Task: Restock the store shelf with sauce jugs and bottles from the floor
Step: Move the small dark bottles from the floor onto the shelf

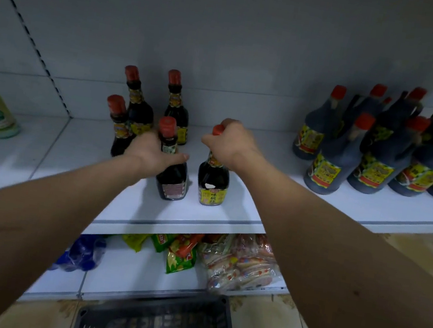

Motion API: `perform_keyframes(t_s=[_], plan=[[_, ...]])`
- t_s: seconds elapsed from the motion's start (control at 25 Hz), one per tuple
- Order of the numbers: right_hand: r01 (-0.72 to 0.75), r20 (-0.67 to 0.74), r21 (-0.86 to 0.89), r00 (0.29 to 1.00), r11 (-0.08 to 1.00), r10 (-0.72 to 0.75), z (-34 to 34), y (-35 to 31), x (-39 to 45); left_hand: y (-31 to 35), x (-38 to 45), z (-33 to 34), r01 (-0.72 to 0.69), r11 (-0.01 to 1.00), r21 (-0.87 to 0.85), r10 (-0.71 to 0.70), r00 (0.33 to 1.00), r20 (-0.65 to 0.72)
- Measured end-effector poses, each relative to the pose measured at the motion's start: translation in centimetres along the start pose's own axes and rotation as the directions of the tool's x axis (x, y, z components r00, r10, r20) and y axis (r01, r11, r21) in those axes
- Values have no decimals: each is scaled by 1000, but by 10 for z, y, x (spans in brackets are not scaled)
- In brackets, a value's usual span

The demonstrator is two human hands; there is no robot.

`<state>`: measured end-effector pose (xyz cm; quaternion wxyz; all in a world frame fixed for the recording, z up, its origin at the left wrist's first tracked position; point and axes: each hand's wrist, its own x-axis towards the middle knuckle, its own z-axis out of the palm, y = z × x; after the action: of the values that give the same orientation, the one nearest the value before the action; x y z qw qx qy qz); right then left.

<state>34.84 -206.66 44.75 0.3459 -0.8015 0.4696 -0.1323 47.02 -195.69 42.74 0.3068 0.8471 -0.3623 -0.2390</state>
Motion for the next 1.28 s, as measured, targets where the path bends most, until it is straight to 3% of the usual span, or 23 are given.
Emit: perform_keyframes(t_s=[0.24,0.36,0.48,0.72,1.28], plan=[[-4,-149,78,989,997,15,16,19,0,-18,17,33,171,965,-201,-178,984,-20],[-40,-44,-36,998,999,39,34,46,-10,-22,31,39,189,969,-158,-200,978,-58],[-35,16,52,999,998,35,48,60,-9,-17,46,38,194,971,-143,-205,977,-64],[-42,-40,69,998,997,45,49,51,46,-10,62,37,304,864,-401,-290,952,96],[-1,-60,104,998,995,8,66,44,138,-15,66,35,287,820,-495,-217,956,195]])
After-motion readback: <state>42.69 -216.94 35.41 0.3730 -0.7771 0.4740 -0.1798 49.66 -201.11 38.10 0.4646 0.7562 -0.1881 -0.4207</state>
